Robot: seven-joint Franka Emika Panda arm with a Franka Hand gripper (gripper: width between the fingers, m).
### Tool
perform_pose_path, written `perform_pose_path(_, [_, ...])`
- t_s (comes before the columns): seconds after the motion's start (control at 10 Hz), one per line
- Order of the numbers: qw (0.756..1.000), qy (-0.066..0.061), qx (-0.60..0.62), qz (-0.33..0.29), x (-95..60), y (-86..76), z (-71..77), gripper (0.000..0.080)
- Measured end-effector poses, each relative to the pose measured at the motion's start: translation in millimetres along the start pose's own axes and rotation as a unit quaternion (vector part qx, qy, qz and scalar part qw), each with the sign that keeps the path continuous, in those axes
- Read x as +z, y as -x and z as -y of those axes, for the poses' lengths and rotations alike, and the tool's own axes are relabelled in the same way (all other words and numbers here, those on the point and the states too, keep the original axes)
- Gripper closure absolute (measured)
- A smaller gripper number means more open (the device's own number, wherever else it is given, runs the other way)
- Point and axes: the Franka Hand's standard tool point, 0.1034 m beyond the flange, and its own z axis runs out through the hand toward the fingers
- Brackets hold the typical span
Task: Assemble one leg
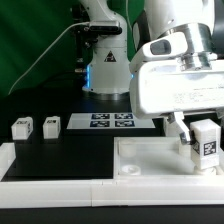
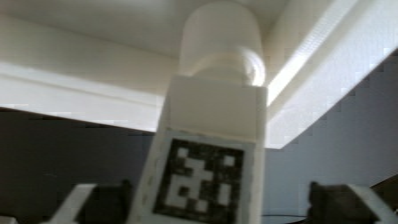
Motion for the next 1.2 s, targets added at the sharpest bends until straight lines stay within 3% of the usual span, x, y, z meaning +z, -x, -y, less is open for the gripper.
perform_pose_path(0.1, [1.000, 0.000, 0.000, -0.001, -1.2, -1.6, -0.2, 0.0190])
perform_pose_path(0.2, [1.000, 0.001, -0.001, -0.003, -3.1, -4.0, -1.1, 0.0162])
perform_pose_path(0.8, [1.000, 0.004, -0.004, 0.002, -22.9, -25.3, -12.3, 0.0150])
perform_pose_path(1.2, [1.000, -0.002, -0.005, 0.020, -19.5, -21.2, -9.3, 0.0150])
